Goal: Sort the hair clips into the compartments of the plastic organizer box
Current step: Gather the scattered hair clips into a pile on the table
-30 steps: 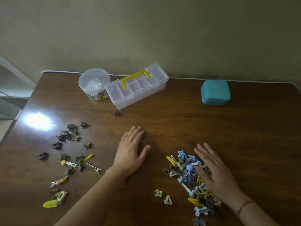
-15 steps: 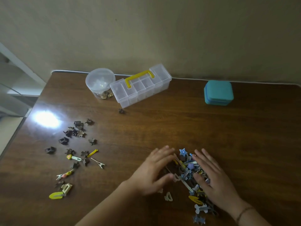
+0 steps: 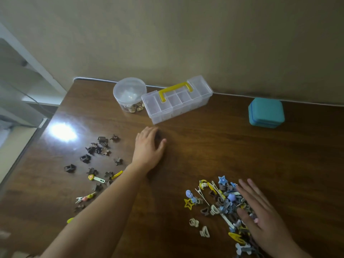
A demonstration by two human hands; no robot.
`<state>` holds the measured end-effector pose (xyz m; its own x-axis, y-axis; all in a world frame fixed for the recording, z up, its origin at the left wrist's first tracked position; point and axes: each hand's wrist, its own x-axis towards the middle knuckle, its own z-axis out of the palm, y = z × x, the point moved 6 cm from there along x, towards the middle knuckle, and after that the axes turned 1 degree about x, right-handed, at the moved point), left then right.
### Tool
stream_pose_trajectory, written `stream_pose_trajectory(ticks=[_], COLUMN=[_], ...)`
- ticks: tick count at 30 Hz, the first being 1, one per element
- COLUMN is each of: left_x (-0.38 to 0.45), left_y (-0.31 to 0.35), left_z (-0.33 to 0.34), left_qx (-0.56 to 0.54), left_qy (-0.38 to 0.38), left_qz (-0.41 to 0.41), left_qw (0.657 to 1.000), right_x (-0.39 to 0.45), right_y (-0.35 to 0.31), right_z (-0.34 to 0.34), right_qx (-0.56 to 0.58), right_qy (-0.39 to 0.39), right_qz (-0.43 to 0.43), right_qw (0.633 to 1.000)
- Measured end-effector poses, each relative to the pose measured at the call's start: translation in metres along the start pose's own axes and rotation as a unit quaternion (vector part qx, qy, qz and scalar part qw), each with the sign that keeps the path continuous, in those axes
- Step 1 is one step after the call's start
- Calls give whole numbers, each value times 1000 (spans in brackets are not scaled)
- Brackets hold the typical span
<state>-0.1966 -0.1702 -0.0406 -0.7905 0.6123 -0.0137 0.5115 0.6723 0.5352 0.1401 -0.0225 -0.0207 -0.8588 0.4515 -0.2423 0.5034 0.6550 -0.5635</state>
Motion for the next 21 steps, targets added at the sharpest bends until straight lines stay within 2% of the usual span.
stream_pose_trajectory(ticks=[3, 8, 12, 14, 16, 21], left_x=[-32, -98, -122, -120, -107, -69], left_y=[22, 75, 91, 85, 63, -52], left_z=[17, 50, 55, 42, 19, -76], left_qx=[-3, -37, -32, -33, -37, -70], left_qy=[-47, -194, -229, -208, -156, 29], left_qz=[72, 181, 242, 263, 246, 94], left_qw=[996, 963, 942, 941, 956, 993], right_x=[6, 20, 30, 35, 41, 62], right_y=[-9, -28, -43, -51, -61, -107], right_z=[0, 7, 13, 18, 25, 48], right_qx=[2, 10, 23, 23, 22, 31], right_qy=[5, 4, 5, 0, -2, 0], right_qz=[-6, -2, -13, -17, -24, -67], right_qw=[1000, 1000, 1000, 1000, 999, 997])
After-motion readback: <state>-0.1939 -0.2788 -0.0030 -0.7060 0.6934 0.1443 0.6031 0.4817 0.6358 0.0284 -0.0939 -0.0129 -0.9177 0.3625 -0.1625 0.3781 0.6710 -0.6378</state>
